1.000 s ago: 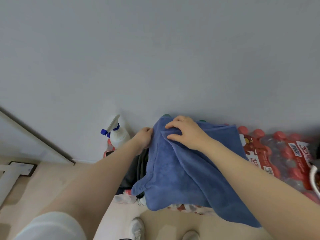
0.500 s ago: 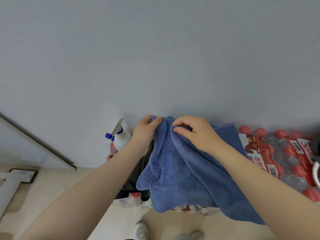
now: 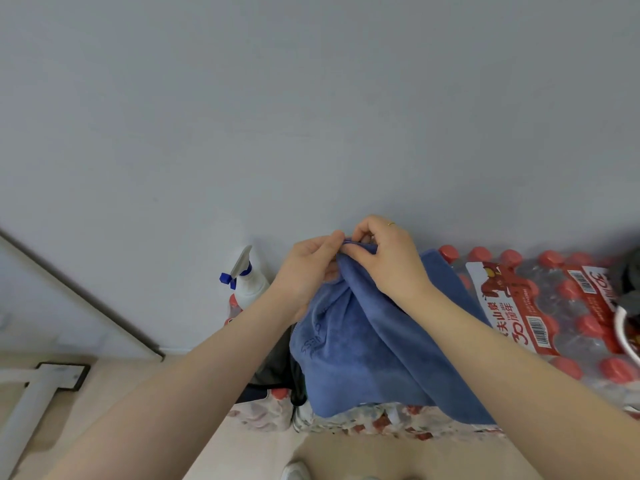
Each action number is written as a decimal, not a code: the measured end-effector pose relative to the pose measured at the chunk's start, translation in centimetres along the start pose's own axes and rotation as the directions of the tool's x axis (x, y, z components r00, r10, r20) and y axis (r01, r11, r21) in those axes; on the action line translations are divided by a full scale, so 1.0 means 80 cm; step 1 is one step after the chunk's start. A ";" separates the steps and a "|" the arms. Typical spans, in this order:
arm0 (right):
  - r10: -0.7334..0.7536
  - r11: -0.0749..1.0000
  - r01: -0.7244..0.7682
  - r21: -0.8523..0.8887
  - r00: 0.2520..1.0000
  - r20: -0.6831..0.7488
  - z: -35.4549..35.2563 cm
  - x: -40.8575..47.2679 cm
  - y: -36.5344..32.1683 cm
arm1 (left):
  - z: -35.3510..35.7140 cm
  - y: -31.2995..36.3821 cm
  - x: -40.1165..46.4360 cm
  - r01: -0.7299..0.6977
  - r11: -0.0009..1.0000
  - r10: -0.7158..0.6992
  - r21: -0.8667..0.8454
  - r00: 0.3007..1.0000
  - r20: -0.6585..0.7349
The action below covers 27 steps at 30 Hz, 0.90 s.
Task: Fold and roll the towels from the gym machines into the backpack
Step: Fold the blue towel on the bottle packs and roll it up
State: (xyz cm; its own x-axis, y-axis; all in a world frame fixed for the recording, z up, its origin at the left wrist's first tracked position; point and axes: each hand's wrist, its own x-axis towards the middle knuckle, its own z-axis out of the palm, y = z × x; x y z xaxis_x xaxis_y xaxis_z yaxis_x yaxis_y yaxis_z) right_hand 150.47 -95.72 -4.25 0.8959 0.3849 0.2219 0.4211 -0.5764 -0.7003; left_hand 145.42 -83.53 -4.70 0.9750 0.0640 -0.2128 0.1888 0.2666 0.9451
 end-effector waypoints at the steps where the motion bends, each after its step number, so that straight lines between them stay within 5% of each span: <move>1: 0.033 0.999 -0.033 0.008 0.999 -0.008 -0.005 -0.002 -0.001 | 0.002 0.002 -0.003 -0.046 0.996 0.045 0.076 0.999 0.008; 6: 0.077 0.997 -0.077 0.006 0.997 0.024 -0.041 -0.022 -0.004 | 0.013 0.017 -0.017 -0.173 0.944 0.156 0.280 0.984 0.083; 14: 0.043 0.991 -0.085 0.106 0.937 0.346 -0.126 -0.094 0.001 | 0.066 0.021 -0.078 -0.302 0.907 0.277 0.294 0.953 0.123; 20: 0.125 0.939 0.026 -0.343 0.903 0.411 -0.186 -0.182 0.047 | 0.126 0.015 -0.140 -0.238 0.970 0.239 -0.052 0.971 0.024; 24: 0.234 0.867 0.027 -0.498 0.860 0.454 -0.209 -0.251 0.068 | 0.171 -0.010 -0.192 -0.197 0.980 0.199 -0.027 0.975 0.104; 27: 0.310 0.810 0.008 -0.587 0.843 0.439 -0.227 -0.301 0.093 | 0.186 -0.023 -0.226 -0.222 0.973 0.225 -0.065 0.973 0.042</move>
State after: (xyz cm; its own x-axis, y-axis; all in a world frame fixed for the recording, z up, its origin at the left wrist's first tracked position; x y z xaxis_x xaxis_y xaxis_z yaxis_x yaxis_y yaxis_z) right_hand 134.61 -122.40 -2.49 0.8237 0.4628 -0.3276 0.4316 -0.8865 -0.1670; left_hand 129.20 -99.46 1.11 0.9965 0.0820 0.0161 -0.0407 0.3080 0.9505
